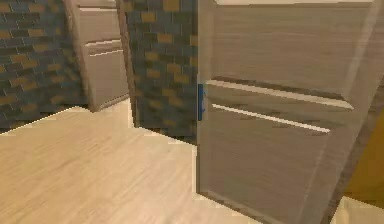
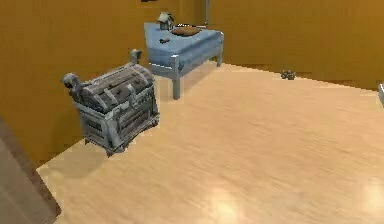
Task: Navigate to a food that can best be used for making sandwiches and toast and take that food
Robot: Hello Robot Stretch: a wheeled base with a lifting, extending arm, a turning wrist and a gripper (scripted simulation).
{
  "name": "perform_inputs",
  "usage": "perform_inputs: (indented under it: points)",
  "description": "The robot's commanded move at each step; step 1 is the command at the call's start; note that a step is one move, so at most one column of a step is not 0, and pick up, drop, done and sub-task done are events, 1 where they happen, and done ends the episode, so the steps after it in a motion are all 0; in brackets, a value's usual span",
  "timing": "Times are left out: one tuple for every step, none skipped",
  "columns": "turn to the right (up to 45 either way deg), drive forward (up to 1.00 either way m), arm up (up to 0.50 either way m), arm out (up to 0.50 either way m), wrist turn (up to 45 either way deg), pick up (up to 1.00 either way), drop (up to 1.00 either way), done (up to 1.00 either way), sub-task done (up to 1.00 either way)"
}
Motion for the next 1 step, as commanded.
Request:
perform_inputs:
  points:
    - [-36.0, 0.0, 0.0, 0.0, 0.0, 0.0, 0.0, 0.0, 0.0]
